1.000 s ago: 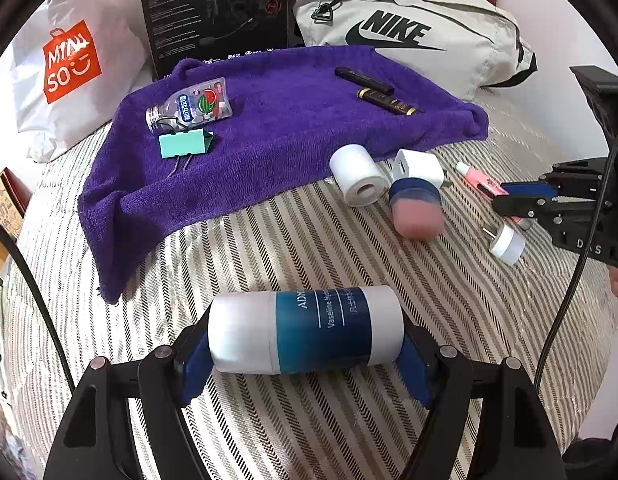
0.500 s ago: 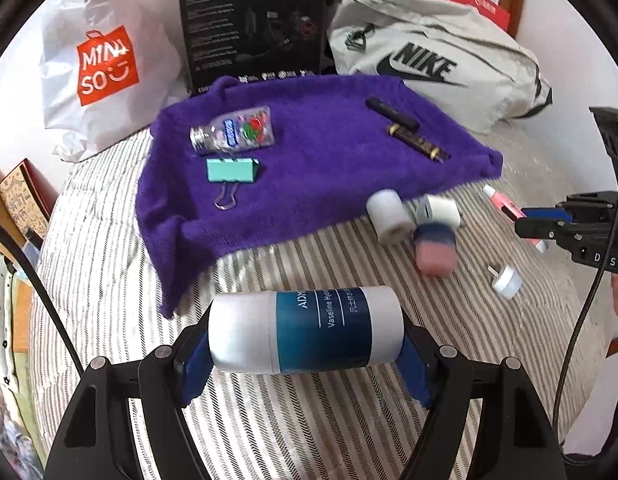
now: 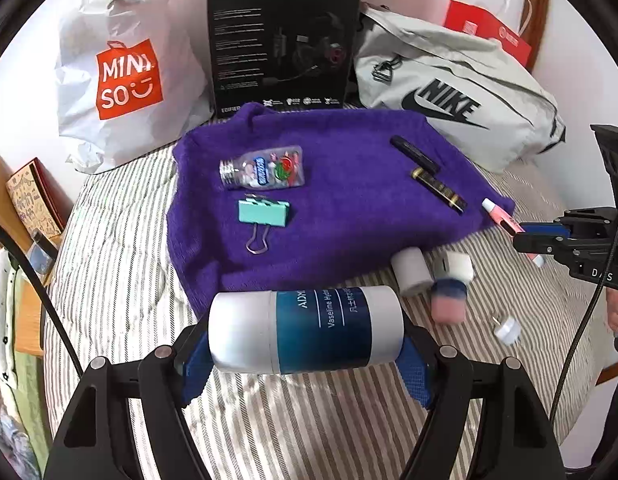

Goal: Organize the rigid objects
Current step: 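Carry the Vaseline tube and the pink tube over the purple towel with both tools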

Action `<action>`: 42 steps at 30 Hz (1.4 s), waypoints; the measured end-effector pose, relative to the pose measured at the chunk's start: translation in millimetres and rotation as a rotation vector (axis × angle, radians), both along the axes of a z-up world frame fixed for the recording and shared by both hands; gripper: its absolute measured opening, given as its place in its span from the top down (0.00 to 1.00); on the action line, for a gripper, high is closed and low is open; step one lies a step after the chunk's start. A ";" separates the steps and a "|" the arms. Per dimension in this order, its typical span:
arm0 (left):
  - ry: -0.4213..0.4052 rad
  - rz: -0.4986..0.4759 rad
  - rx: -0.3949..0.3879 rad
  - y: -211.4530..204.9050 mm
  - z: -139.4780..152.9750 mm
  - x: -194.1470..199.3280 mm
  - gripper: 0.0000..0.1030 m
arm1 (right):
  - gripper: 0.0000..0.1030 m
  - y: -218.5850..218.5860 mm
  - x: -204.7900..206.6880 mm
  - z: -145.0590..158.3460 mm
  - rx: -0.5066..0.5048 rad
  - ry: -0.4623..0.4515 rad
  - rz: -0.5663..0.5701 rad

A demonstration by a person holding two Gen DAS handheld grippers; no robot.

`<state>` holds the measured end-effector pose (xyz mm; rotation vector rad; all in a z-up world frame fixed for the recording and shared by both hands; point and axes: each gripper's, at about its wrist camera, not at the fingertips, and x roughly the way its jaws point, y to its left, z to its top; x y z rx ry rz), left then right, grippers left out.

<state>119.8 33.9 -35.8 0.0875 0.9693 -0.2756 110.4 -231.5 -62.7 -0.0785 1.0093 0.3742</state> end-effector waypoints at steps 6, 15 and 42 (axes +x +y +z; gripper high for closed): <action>-0.003 0.013 0.002 3.0 1.6 19.7 0.27 | 0.85 8.7 22.3 5.5 0.006 -0.010 0.019; 0.009 0.035 -0.016 4.3 -3.5 54.1 0.27 | 0.85 18.7 61.0 2.8 0.000 -0.010 0.022; 0.092 0.036 0.069 -13.9 -49.3 101.6 0.27 | 0.85 39.9 100.5 -40.1 -0.084 0.060 0.092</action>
